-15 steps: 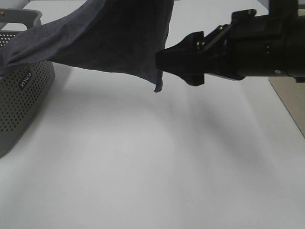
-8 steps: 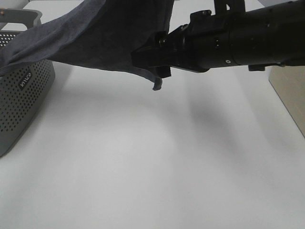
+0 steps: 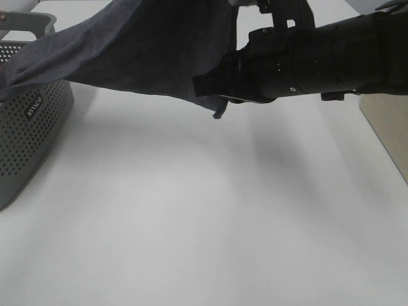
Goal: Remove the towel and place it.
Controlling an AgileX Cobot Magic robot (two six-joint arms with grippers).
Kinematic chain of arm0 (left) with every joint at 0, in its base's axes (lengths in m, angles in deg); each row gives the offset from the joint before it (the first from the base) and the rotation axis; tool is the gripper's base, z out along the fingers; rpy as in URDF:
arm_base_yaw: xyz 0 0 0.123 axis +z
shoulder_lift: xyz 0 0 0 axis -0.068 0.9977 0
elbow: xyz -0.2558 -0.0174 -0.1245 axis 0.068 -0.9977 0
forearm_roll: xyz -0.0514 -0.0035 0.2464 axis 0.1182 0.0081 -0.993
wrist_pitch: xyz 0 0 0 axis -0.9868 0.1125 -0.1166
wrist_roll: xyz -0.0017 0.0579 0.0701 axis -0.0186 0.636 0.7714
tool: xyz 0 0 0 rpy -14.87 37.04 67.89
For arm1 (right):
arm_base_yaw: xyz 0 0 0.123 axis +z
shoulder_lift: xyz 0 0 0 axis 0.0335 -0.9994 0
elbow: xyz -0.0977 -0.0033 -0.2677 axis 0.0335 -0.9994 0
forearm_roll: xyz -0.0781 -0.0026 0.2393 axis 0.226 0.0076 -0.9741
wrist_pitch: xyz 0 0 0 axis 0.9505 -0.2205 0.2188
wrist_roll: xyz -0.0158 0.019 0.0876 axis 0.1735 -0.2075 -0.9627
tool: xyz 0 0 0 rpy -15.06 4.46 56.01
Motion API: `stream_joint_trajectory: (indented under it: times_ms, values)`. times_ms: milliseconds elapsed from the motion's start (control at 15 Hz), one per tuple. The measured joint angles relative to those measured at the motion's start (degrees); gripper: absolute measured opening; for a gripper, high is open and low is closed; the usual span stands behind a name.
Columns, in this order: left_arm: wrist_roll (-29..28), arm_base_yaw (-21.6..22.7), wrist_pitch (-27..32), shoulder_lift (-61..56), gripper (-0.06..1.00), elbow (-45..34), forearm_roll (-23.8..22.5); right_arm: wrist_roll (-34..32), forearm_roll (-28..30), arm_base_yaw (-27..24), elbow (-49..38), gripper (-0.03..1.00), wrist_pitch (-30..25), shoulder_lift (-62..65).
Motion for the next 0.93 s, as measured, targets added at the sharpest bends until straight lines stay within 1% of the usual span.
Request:
stream_joint_trajectory:
  times_ms: [67, 133, 200, 333, 467, 600, 667, 733, 800, 867, 933]
  values:
    - [0.00, 0.00, 0.00, 0.00, 0.00, 0.00, 0.00, 0.00, 0.34, 0.00, 0.00, 0.06, 0.17, 0.00]
    - [0.00, 0.00, 0.00, 0.00, 0.00, 0.00, 0.00, 0.00, 0.80, 0.00, 0.00, 0.01, 0.11, 0.00]
    - [0.00, 0.00, 0.00, 0.00, 0.00, 0.00, 0.00, 0.00, 1.95, 0.00, 0.00, 0.01, -0.40, 0.00]
    - [0.00, 0.00, 0.00, 0.00, 0.00, 0.00, 0.00, -0.29, 5.90, 0.00, 0.00, 0.01, -3.32, 0.00]
    - [0.00, 0.00, 0.06, 0.00, 0.00, 0.00, 0.00, -2.12, 8.14, 0.00, 0.00, 0.01, -4.76, 0.00]
    - [0.00, 0.00, 0.06, 0.00, 0.00, 0.00, 0.06, -6.36, 12.15, 0.00, 0.00, 0.01, -5.21, 0.00]
    - [0.00, 0.00, 0.06, 0.00, 0.00, 0.00, 0.06, -9.68, 15.93, 0.00, 0.00, 0.01, -6.76, 0.00]
    - [0.00, 0.00, 0.23, 0.00, 0.00, 0.00, 0.06, -13.46, 20.34, 0.00, 0.29, 0.01, -9.74, 0.00]
    - [0.00, 0.00, 0.46, 0.00, 0.00, 0.00, 0.06, -18.85, 26.01, 0.00, 0.57, 0.01, -12.66, 0.06]
    - [0.00, 0.00, 0.86, 0.00, 0.00, 0.00, 0.06, -25.95, 31.68, -0.06, 0.80, 0.01, -14.78, 0.06]
    - [0.00, 0.00, 1.89, 0.11, 0.00, 0.00, 0.46, -41.83, 45.61, -0.86, 2.69, 0.01, -19.77, 0.06]
